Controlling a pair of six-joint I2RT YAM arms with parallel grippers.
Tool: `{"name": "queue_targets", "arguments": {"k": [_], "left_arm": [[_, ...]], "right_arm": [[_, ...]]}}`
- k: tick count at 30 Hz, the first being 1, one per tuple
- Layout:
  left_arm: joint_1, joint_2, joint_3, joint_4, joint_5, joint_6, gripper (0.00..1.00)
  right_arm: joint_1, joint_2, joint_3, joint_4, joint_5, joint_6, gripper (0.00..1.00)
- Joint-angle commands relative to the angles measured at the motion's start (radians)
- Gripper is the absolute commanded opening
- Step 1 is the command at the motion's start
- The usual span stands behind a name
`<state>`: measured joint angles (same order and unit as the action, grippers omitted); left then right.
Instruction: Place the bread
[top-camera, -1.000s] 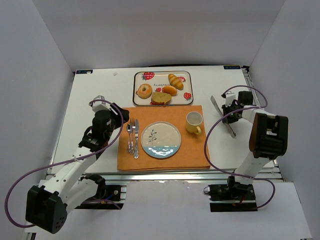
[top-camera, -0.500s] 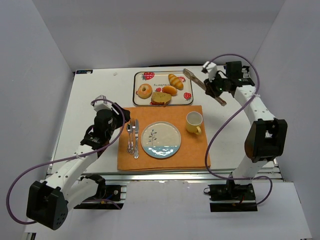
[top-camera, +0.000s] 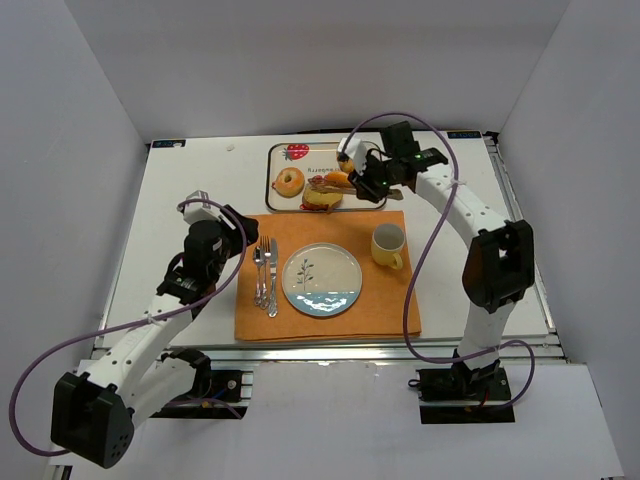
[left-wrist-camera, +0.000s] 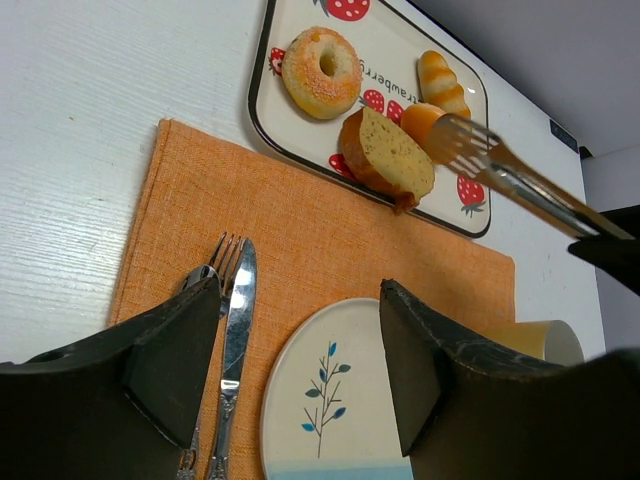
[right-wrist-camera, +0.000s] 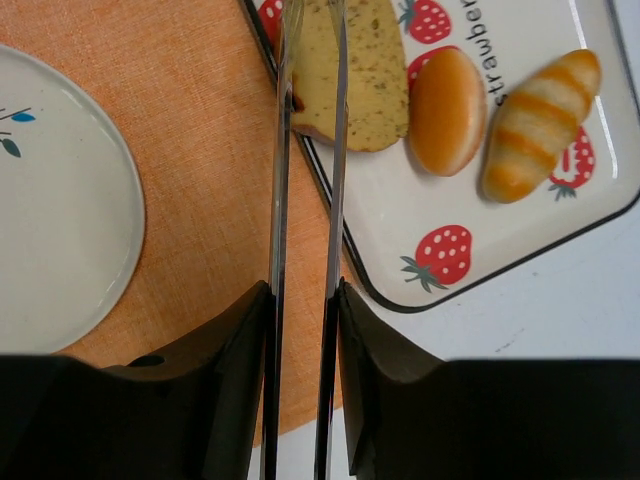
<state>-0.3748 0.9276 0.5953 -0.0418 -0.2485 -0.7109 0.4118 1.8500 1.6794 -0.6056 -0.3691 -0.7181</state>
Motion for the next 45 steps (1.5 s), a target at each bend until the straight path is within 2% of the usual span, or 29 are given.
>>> {"name": "queue_targets", "arguments": {"k": [1, 14, 33, 36, 40, 45], "left_arm": [[0.005, -0.033, -0.017, -0.023, -0.018, 0.01, 0.74], [0.005, -0.039, -0.026, -0.021, -0.031, 0.01, 0.75], [0.007, -0.024, -0.022, -0.012, -0.029, 0.01, 0.76], [0.007, -0.019, -0.015, -0.01, -0.029, 0.011, 0.76], [0.007, -0.018, -0.009, -0.013, -0.029, 0.014, 0.76], [0.007, -0.015, 0.008, -0.018, -0.032, 0.016, 0.76]], "right_arm": [[0.036, 0.012, 0.046, -0.013, 0.05, -0.007, 0.38], [0.096, 0.051, 0.025, 0.018, 0.148, -0.038, 0.45], [0.099, 0.097, -0.001, 0.049, 0.2, -0.055, 0.47], [0.101, 0.1, -0.004, 0.05, 0.213, -0.06, 0.42], [0.101, 0.084, -0.009, 0.05, 0.199, -0.058, 0.26], [0.101, 0.032, -0.015, 0.047, 0.151, -0.041, 0.15]]}}
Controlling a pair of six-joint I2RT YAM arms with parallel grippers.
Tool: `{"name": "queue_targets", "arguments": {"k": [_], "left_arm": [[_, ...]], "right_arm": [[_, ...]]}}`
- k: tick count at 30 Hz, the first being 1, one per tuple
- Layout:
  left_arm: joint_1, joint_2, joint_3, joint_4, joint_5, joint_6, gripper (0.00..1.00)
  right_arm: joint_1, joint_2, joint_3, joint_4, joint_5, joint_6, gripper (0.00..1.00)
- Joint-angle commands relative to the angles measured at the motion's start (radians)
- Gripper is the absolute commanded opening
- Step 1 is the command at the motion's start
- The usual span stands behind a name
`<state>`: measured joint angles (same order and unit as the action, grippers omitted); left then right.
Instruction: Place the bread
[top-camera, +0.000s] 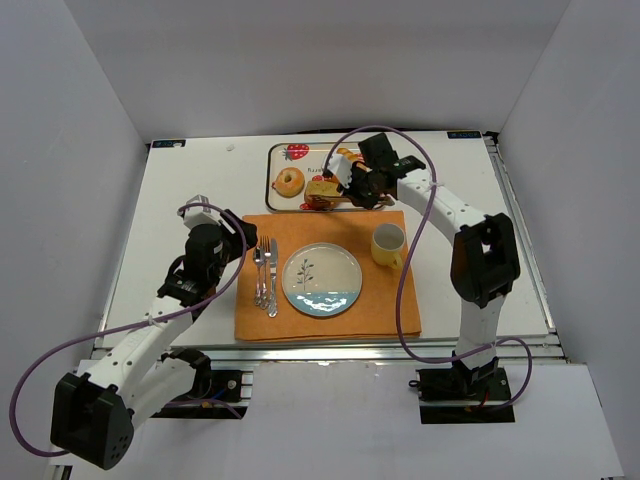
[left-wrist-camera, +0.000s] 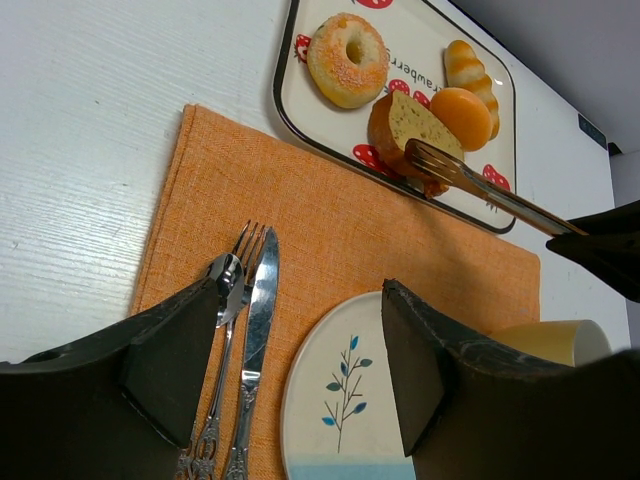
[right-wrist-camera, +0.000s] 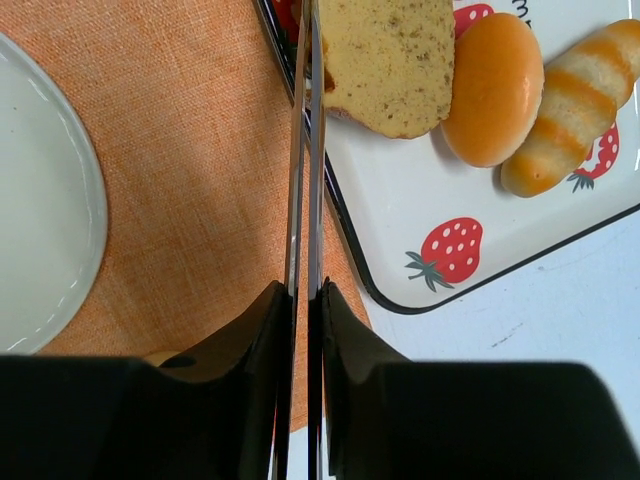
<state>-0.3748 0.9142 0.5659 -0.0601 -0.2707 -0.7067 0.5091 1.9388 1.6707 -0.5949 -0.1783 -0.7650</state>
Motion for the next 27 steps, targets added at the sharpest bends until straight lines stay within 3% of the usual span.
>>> {"name": "queue_targets", "arguments": {"k": [1, 8, 14, 19, 27], "left_arm": [[0.007, -0.001, 0.043, -0.001, -0.009, 0.013, 0.76], [0.007, 0.002, 0.061, -0.006, -0.012, 0.016, 0.76], [0.01, 0.006, 0.06, 0.0, -0.01, 0.016, 0.76], [0.011, 0.014, 0.063, 0.003, -0.004, 0.016, 0.76], [0.013, 0.012, 0.057, 0.014, 0.004, 0.009, 0.76]], "right_arm": [[0.002, -0.07, -0.009, 0.035, -0.047, 0.012, 0.13], [0.003, -0.271, -0.117, 0.023, -0.185, 0.009, 0.09], [0.002, -0.486, -0.351, -0.048, -0.337, -0.112, 0.09], [0.002, -0.621, -0.532, -0.089, -0.378, -0.175, 0.1], [0.003, -0.701, -0.638, -0.166, -0.388, -0.223, 0.17]]}}
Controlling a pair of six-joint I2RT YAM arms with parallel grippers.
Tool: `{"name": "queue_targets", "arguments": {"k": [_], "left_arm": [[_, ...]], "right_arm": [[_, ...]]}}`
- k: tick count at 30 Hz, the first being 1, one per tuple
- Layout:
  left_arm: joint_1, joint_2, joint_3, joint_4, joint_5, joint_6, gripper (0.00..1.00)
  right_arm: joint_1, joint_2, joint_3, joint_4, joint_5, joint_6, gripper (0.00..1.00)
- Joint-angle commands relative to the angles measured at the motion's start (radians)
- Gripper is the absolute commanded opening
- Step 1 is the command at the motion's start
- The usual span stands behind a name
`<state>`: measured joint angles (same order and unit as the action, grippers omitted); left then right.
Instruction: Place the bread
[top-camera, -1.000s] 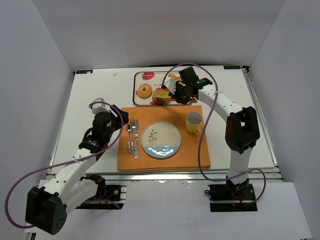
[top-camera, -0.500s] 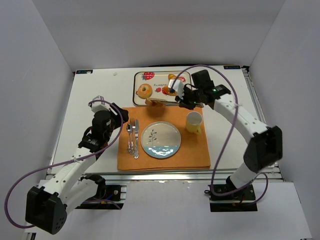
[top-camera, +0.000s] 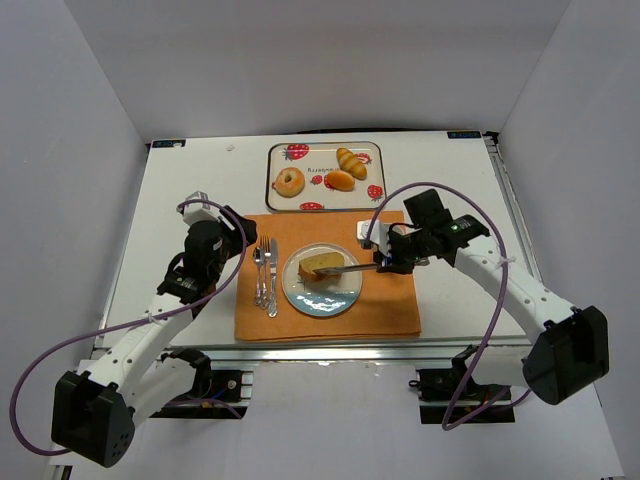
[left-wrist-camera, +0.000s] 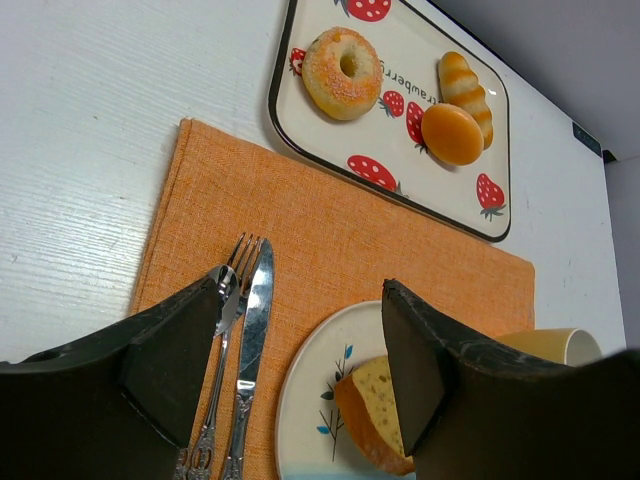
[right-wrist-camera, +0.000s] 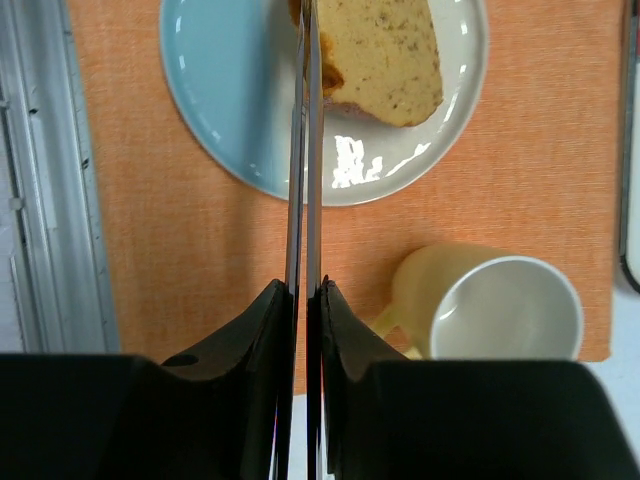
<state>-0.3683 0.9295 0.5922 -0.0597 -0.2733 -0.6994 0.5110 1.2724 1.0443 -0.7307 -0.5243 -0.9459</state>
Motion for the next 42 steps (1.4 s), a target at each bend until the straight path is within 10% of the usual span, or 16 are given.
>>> {"name": "queue_targets", "arguments": {"k": [1, 11, 26, 42], "left_arm": [[0.006, -0.004, 0.028, 0.015, 0.008, 0.0, 0.76], [0.006, -0.026, 0.021, 0.001, -0.003, -0.006, 0.76], [0.006, -0.041, 0.023, -0.002, 0.003, -0.009, 0.76], [0.006, -0.064, -0.008, 0.015, 0.0, -0.032, 0.76]], "right_arm": [[0.001, -0.034, -0.015, -0.041, -0.051, -0.05, 0.19], [0.001, -0.03, 0.02, -0.075, -0.124, -0.041, 0.42], [-0.109, 0.214, 0.345, 0.249, 0.048, 0.372, 0.33], [-0.174, 0.659, 0.72, 0.258, 0.287, 0.257, 0.36]]}}
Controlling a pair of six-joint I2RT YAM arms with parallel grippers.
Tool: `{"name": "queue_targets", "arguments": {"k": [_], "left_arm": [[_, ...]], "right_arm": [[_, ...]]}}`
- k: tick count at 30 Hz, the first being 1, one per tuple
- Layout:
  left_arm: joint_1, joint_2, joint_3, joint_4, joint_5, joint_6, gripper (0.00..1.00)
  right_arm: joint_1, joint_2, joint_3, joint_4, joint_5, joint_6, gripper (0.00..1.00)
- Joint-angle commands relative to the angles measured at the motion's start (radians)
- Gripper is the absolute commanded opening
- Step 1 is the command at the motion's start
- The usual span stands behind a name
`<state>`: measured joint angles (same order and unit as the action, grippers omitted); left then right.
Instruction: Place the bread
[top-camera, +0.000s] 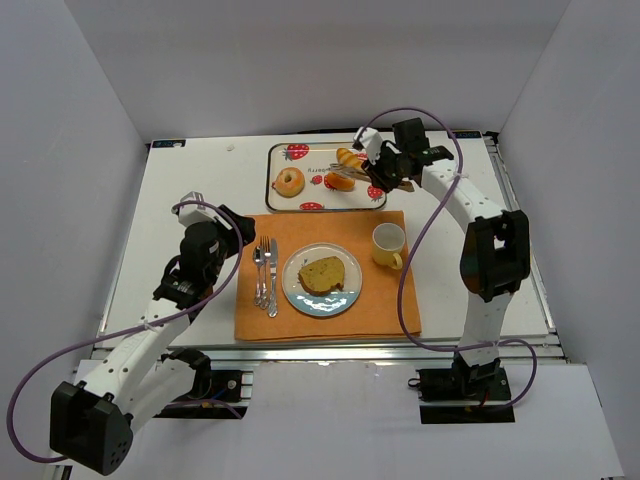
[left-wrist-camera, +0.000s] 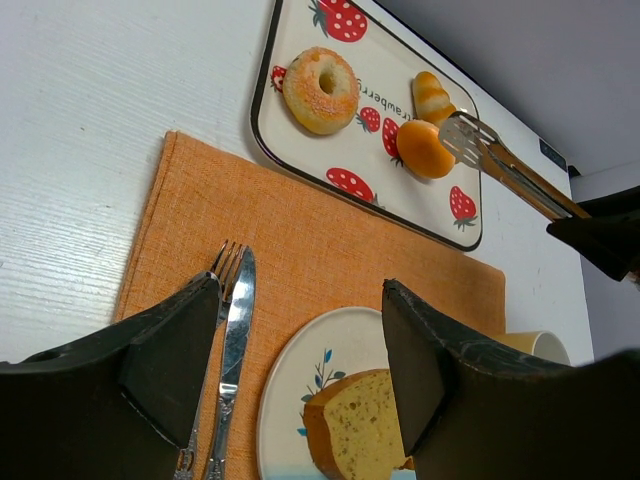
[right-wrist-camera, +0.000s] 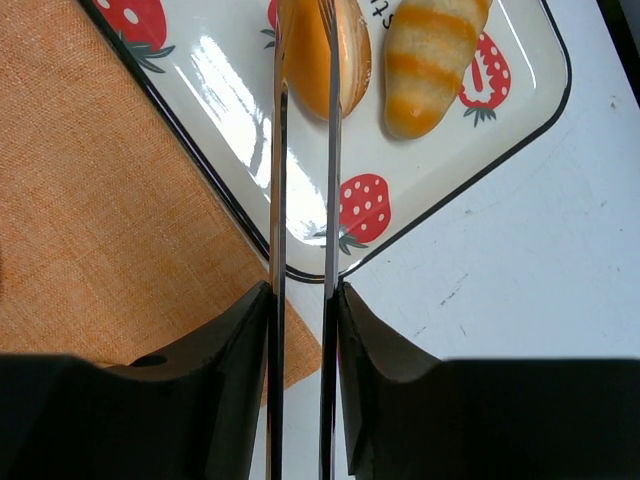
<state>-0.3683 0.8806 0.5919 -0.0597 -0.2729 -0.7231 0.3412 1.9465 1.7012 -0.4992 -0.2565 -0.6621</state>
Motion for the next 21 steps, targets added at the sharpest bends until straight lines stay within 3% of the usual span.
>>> {"name": "queue_targets", "arguments": {"k": [1, 21], "left_arm": [[0.006, -0.012, -0.007, 0.017, 0.0, -0.009, 0.76], [0.006, 0.015, -0.007, 0.031, 0.008, -0.007, 0.76]], "right_arm": [[-0.005, -0.014, 0.058, 0.028, 0.02, -0.028, 0.37], [-0.037, 0.02, 0.017, 0.044, 0.031, -0.034, 0.45]]}}
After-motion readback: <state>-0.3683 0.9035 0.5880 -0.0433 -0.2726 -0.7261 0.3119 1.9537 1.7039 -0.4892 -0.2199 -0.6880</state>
